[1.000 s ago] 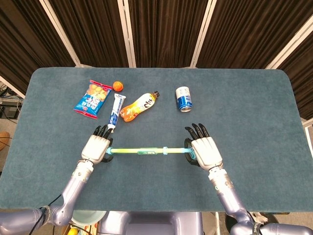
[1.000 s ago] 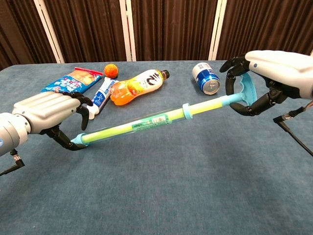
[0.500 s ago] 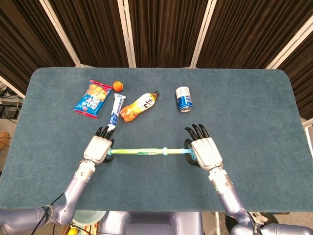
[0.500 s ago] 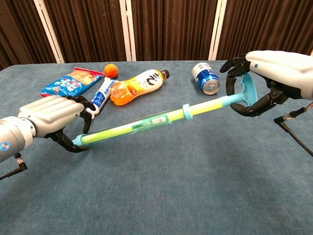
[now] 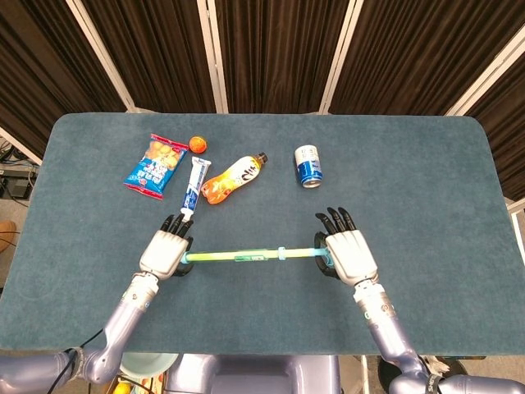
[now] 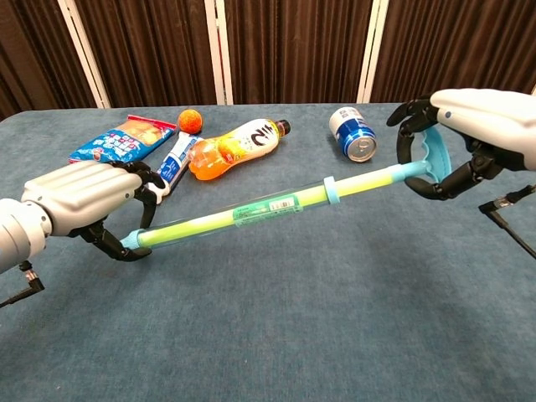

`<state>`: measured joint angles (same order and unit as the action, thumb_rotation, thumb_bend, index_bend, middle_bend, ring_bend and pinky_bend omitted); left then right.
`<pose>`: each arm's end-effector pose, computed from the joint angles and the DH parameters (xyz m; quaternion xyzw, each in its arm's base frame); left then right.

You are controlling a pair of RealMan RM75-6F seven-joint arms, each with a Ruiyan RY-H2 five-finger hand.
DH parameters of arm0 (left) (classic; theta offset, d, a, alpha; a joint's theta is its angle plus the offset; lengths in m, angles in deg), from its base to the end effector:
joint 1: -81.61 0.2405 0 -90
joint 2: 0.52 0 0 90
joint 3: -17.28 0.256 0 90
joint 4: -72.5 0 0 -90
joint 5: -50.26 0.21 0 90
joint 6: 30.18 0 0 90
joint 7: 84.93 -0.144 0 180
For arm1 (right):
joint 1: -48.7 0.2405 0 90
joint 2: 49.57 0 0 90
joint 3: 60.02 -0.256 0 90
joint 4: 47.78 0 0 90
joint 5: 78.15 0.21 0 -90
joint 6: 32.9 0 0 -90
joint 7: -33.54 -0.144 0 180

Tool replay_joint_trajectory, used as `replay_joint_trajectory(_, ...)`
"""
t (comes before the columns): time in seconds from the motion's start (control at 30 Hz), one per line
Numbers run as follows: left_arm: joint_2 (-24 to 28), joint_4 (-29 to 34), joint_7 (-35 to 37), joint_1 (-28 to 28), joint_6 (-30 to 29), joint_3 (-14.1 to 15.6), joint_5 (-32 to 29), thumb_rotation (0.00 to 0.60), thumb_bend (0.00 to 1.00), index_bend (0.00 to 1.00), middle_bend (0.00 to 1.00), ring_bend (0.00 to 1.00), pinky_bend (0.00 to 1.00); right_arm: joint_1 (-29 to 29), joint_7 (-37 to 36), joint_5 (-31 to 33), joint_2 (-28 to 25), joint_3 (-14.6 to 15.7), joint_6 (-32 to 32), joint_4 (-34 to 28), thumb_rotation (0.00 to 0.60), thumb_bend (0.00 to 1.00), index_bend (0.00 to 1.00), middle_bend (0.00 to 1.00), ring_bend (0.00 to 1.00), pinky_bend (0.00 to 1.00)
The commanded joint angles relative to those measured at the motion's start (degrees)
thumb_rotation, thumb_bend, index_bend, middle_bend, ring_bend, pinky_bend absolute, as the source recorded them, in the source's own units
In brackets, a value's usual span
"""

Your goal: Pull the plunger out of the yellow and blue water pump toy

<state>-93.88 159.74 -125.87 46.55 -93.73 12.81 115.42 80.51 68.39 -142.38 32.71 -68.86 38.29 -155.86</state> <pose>-0.1725 0.2894 -0.0393 -0.7804 -0.2888 -0.2888 0.4735 -0.1382 -0.2759 0.0338 0.6976 -0.3761 0.3942 0.4653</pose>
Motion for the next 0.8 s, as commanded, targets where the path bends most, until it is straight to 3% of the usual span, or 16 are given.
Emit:
replay_joint_trajectory(0.03,2.0,2.3,1.1,0.6,-1.1,0.3,1.3,0.6,0.31,0.53,0.12,0.0,0.09,-0.1,-0.2,0.4,-0.5,-0.5,0.3,0.1,0.6,0.62,0.69,0.16,0.04,0.0)
replay_joint_trajectory(0.8,14.0,10.8,7.5,4.1,-4.8,2.0,6.7,0.6,0.31,0.54,0.13,0.0,0.09,-2.4,-5.6,3.0,-7.6,-2.5,1.2,1.4,0.6,0.61,0.7,0.16,0.04,0.0)
